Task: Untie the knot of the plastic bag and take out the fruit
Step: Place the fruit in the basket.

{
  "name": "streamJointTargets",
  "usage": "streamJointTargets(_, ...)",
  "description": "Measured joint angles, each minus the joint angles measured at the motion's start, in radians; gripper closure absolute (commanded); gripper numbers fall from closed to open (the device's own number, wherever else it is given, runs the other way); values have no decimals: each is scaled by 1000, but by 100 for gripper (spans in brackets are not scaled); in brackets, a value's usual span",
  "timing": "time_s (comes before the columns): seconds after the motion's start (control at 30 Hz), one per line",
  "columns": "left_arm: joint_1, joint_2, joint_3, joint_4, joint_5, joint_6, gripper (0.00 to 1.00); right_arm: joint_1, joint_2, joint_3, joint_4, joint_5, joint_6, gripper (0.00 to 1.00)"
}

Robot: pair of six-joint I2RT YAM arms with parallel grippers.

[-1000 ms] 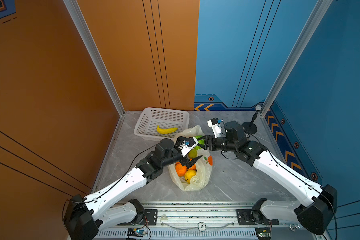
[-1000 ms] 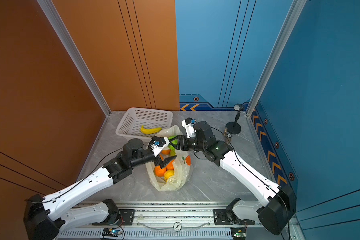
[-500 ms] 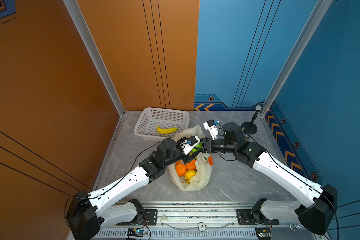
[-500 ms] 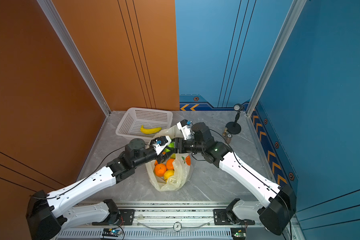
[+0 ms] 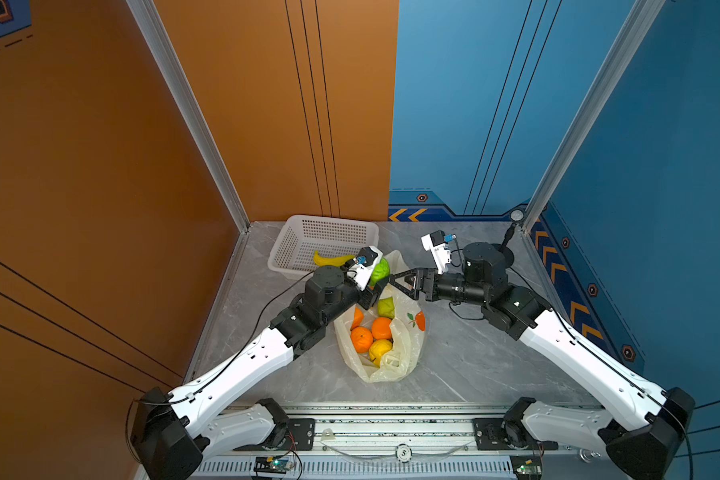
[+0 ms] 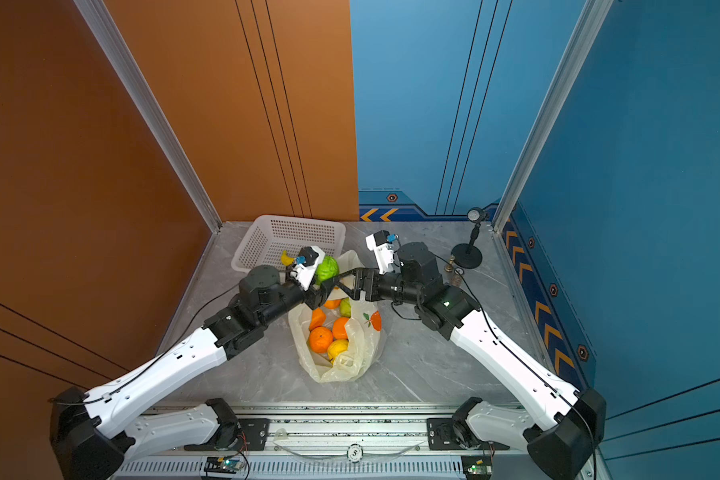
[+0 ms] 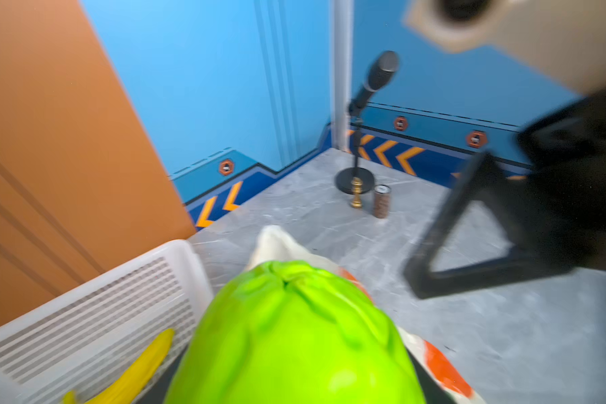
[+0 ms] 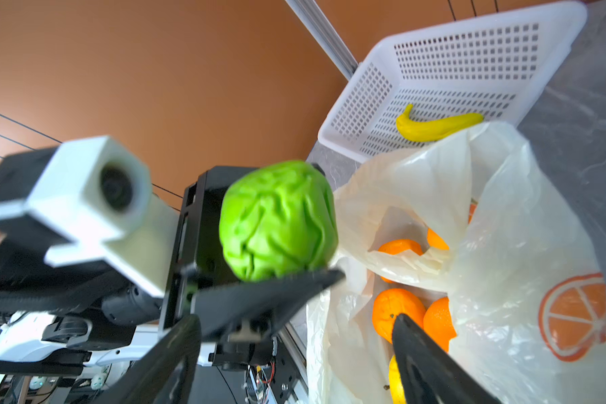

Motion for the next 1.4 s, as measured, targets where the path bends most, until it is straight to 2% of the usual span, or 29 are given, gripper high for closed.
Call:
streamJointTargets(0.27, 278, 106, 183, -164, -58, -201, 66, -2, -2, 11, 12, 25, 0, 6)
streamJointTargets(0.53, 478, 364, 311, -318, -69, -347, 70, 49, 18, 26, -10, 86, -55, 5)
streamJointTargets(0.7, 538, 584, 461, -408, -100, -373, 72, 109, 55, 41, -34, 128, -95, 5)
streamJointTargets(0.87, 557, 793, 639, -465, -146, -372, 73, 122, 83, 42, -39, 143, -108, 5)
streamJointTargets(1.1, 594, 1100, 925, -545, -129, -369, 72, 134, 92, 42, -51, 159, -116, 4)
streamJointTargets(1.27, 624, 1247, 1044, -602, -107, -364, 64, 134, 92, 42, -51, 159, -116, 4)
streamJointTargets(1.33, 631, 1284, 1080, -623, -102, -360, 56, 133, 92, 42, -51, 159, -116, 4)
streamJointTargets(1.4, 634, 1312, 1119, -646, -95, -356, 45, 132, 93, 41, -51, 159, -116, 4)
